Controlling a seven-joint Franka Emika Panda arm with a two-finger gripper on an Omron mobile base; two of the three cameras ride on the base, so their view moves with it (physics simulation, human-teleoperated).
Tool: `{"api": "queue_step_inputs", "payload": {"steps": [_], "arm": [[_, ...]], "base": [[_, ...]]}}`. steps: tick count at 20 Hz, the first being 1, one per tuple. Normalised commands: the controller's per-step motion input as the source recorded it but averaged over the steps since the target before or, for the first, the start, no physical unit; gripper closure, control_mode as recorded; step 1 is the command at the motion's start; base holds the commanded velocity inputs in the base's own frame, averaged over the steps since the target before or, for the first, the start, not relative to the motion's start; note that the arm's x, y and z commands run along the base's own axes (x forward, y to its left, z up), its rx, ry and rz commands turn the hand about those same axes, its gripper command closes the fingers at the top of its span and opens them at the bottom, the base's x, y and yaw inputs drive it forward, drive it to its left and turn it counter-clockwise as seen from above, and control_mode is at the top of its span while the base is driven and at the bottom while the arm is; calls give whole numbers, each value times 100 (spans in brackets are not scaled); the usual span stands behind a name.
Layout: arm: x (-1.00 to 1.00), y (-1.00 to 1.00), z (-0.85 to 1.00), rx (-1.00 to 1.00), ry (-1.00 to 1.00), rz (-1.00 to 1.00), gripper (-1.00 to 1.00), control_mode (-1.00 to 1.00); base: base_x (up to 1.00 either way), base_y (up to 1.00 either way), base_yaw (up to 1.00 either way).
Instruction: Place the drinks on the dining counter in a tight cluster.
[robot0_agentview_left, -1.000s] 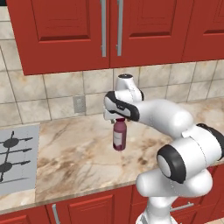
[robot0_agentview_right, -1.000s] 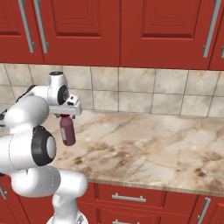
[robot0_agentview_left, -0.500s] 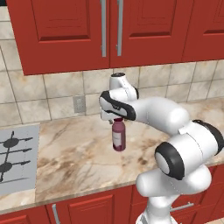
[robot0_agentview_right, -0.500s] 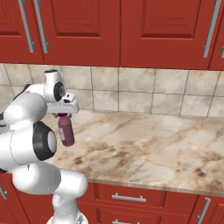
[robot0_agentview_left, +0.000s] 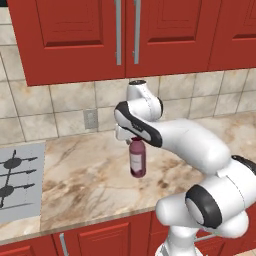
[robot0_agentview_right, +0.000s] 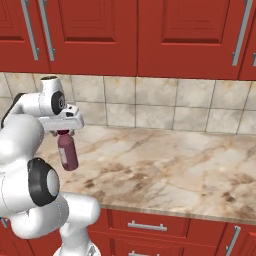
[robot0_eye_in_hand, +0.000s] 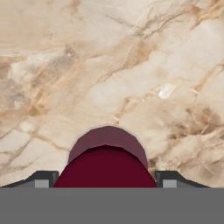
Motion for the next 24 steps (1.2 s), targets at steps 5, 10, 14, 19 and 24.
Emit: {"api": "queue_step_inputs", "payload": {"steps": [5,10,14,19,24], "arm": [[-57,0,22,4,-13,16,100,-100],[-47,-4,7,10,-7,9,100,-100],[-32,-1,11,10,0,2,100,-100],[-7,0,3,1,-1,0,100,-100],[0,0,0,0,0,0,100,-100]], "base": [[0,0,0],[0,0,0],[0,0,0],[0,0,0],[0,0,0]]}}
